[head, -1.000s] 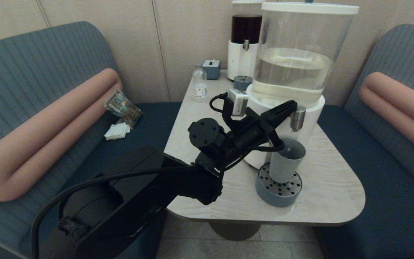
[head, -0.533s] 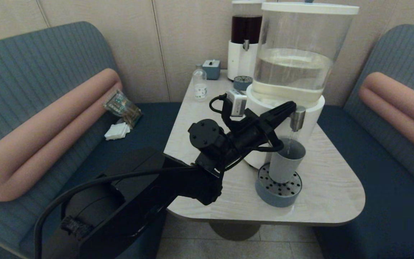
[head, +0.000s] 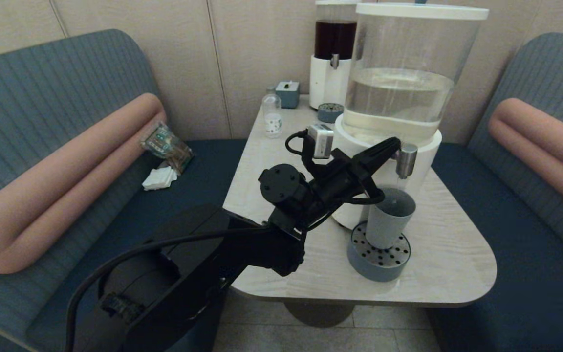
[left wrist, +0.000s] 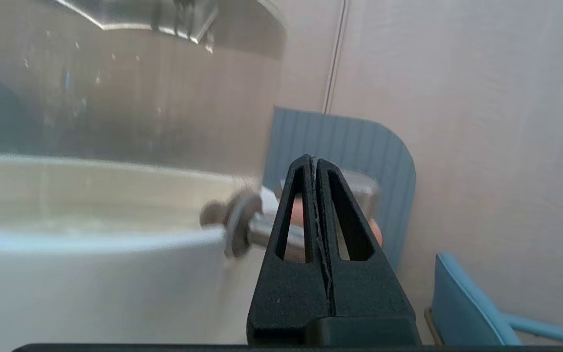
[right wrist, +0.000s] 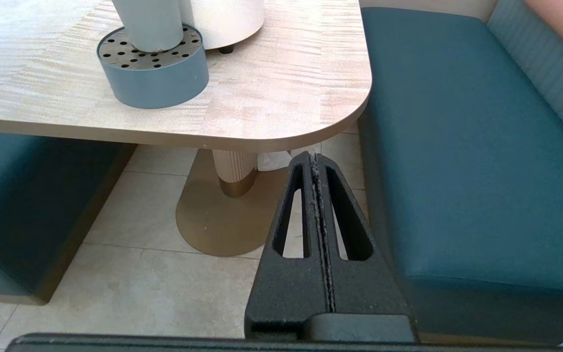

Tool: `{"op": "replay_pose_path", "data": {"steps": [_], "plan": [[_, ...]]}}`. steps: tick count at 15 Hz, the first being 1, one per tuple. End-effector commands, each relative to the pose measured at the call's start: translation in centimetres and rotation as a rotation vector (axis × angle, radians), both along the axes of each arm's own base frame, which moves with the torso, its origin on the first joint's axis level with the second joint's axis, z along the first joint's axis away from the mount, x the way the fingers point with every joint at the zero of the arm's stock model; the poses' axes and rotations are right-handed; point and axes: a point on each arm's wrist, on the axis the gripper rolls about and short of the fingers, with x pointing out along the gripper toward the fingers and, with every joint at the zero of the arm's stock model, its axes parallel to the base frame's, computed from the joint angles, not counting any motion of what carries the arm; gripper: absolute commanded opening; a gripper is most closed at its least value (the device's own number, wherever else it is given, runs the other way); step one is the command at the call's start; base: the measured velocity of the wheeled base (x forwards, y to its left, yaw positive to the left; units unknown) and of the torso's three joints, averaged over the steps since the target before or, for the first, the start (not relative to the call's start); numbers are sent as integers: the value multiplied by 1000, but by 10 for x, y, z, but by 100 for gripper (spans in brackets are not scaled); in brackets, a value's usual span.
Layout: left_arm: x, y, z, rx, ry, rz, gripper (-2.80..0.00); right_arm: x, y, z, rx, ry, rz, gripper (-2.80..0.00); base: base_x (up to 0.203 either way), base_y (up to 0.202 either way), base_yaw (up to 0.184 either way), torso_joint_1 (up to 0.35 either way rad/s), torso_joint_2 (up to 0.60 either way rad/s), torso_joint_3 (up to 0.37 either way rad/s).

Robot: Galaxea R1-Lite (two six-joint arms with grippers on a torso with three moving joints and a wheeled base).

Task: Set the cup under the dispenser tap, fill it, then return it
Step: Turn off the faucet

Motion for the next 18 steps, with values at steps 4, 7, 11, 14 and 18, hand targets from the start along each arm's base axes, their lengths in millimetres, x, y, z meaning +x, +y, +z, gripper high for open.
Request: {"op": "replay_pose_path", "data": {"steps": [4, 7, 11, 14, 18], "plan": [[3, -3, -5, -15, -4, -16, -280, 0, 0, 0, 0, 3, 0, -280, 0, 0, 0, 0, 0, 0], [5, -4, -9, -9, 1, -17, -280, 0, 0, 0, 0, 3, 0, -280, 0, 0, 0, 0, 0, 0], [5, -5, -12, -10, 14, -27, -280, 0, 0, 0, 0, 3, 0, -280, 0, 0, 0, 0, 0, 0], [7, -7, -7, -36, -14, -30, -280, 0, 0, 0, 0, 3, 0, -280, 0, 0, 0, 0, 0, 0], [6, -9, -4, -43, -25, -36, -280, 0, 0, 0, 0, 3, 0, -280, 0, 0, 0, 0, 0, 0]]}}
